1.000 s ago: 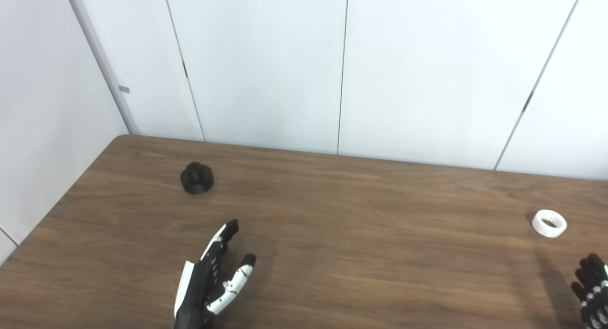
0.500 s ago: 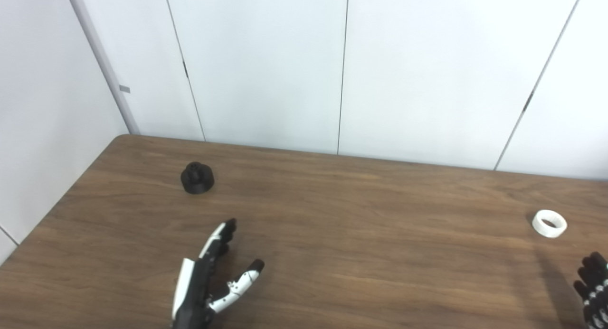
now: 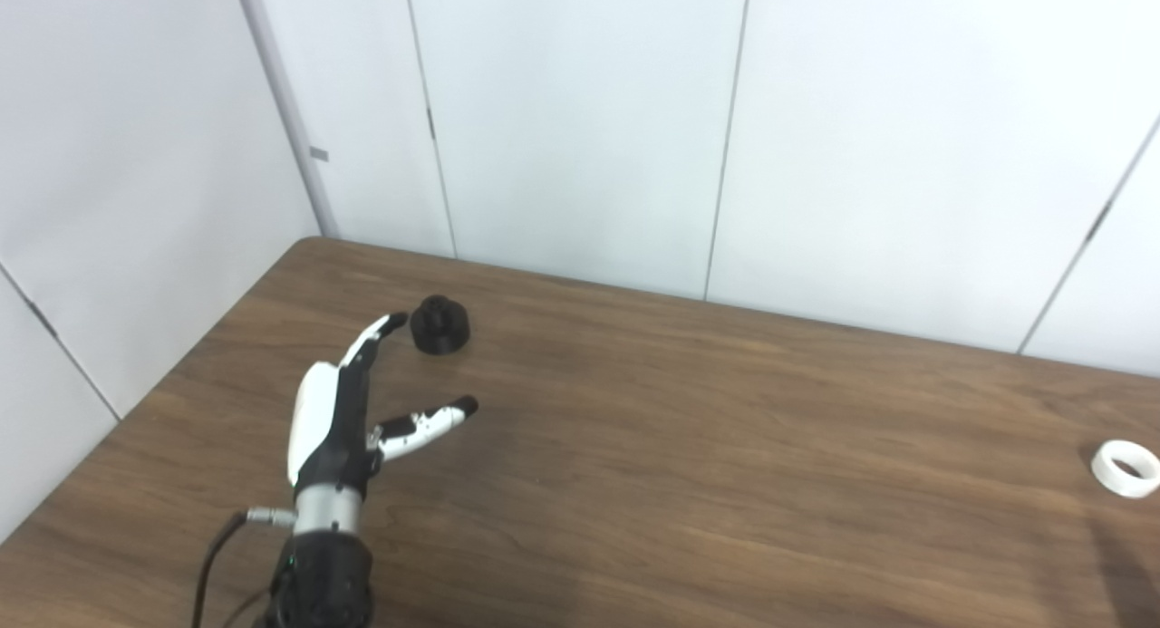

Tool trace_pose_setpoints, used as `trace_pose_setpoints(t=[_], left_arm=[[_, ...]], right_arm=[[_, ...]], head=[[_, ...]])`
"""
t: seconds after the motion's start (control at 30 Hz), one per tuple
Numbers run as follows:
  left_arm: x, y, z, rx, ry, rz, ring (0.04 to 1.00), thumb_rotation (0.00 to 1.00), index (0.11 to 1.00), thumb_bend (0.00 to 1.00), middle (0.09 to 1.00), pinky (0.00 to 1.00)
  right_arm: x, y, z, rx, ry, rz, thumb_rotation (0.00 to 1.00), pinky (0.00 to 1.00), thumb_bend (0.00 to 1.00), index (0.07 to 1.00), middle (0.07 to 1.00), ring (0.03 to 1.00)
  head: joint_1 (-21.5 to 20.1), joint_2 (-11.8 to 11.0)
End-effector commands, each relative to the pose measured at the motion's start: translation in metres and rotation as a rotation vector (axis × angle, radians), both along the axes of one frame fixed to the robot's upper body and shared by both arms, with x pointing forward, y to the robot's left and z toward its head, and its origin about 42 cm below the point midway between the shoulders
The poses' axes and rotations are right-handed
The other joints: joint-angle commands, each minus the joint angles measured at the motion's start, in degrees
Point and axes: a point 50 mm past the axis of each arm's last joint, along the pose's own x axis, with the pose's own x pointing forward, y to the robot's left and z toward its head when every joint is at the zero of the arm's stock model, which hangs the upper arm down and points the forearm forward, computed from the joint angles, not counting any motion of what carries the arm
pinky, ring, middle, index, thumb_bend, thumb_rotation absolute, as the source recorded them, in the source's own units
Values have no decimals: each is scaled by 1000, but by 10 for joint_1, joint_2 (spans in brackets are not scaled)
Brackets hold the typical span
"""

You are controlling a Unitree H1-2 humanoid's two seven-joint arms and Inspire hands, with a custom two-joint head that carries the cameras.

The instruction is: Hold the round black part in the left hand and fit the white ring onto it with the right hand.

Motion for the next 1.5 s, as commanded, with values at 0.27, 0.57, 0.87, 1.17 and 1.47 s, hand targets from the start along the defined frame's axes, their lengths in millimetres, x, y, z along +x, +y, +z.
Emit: trace_pose_setpoints(t=[0.27, 0.57, 0.87, 1.17, 1.47], left_arm=[[32, 29, 28, 172, -17, 33, 985, 247, 860, 879, 936, 920], [76, 52, 27, 224, 76, 69, 987, 280, 841, 913, 938, 998], [124, 69, 26, 267, 151, 83, 976, 314, 816, 954, 926, 1000], [158, 77, 16, 251, 266, 106, 993, 335, 819, 984, 943, 1000], [177, 86, 13, 207, 344, 102, 1000, 337, 839, 1000, 967, 1000]], right_arm=[[-20, 14, -37, 69, 114, -23, 1000, 1000, 464, 1000, 981, 999], [-22, 14, -38, 63, 118, -21, 1000, 1000, 462, 1000, 975, 993], [-24, 15, -37, 58, 126, -27, 1000, 1000, 477, 1000, 967, 979], [-25, 17, -36, 58, 122, -29, 1000, 1000, 483, 1000, 963, 977], [-26, 18, -36, 58, 114, -28, 1000, 1000, 480, 1000, 958, 970]], head=[[-3, 2], [-7, 5], [-9, 8], [-11, 10], [-16, 10]])
